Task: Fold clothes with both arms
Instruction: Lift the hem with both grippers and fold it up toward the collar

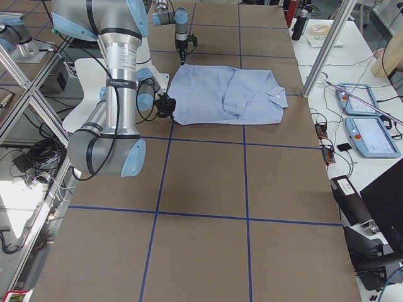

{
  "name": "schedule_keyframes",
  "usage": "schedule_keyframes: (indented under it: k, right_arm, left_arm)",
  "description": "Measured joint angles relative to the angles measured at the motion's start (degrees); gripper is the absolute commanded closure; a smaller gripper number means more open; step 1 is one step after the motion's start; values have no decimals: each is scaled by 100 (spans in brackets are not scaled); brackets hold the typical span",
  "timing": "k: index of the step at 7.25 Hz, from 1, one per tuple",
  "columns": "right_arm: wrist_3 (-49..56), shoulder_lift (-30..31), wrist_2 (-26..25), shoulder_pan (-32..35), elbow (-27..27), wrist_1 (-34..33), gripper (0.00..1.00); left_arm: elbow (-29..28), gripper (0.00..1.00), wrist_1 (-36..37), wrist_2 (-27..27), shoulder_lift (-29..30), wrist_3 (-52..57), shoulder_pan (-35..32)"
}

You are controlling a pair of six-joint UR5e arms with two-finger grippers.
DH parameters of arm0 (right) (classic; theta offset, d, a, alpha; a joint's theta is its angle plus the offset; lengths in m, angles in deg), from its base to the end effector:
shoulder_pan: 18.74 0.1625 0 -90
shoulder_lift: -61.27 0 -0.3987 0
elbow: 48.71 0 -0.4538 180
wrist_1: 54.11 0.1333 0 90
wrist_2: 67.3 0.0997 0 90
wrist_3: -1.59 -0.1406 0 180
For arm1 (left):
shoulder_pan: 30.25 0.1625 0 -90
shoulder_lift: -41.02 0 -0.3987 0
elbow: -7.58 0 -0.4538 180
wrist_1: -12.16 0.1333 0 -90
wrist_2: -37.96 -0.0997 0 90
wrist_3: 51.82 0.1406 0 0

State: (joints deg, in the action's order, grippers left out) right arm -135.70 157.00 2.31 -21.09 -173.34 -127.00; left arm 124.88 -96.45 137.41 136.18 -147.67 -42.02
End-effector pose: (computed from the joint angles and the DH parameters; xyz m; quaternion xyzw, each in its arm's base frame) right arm -0.5286 -0.1607 0.3597 -0.0136 -0.4175 0.4102 0.8107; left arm 0.5544 -0.2281 0.3256 -0.0520 0.4329 -0.1026 0.8941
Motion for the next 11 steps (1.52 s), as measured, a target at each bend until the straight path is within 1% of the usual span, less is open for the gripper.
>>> schedule_keyframes:
  k: [2,4,5,6,7,8,9,10,11]
  right_arm:
    - [0,78,0,11,-101,3,100]
    - [0,391,0,62,-542,3,100]
    - [18,437,14,228,-712,3,100]
    - [82,371,73,546,-806,3,100]
    - [224,182,258,953,-817,-1,100]
    - [456,-167,758,1546,-722,-79,100]
    - [668,-666,1367,2202,-521,-331,100]
    - [960,-1326,1872,2827,-266,-830,100]
    - [1311,-1956,2238,3363,25,-1350,100]
  left_arm:
    - [476,100,37,29,34,23,-116]
    - [1064,100,58,39,33,-7,-215]
    - [1197,100,66,46,104,-2,-396]
    - [1218,100,103,51,310,23,-728]
    - [1116,100,169,74,609,70,-1116]
    - [854,100,223,203,978,195,-1571]
    - [567,100,240,389,1267,366,-1993]
    - [279,100,225,514,1496,530,-2376]
    - [16,100,193,569,1673,658,-2702]
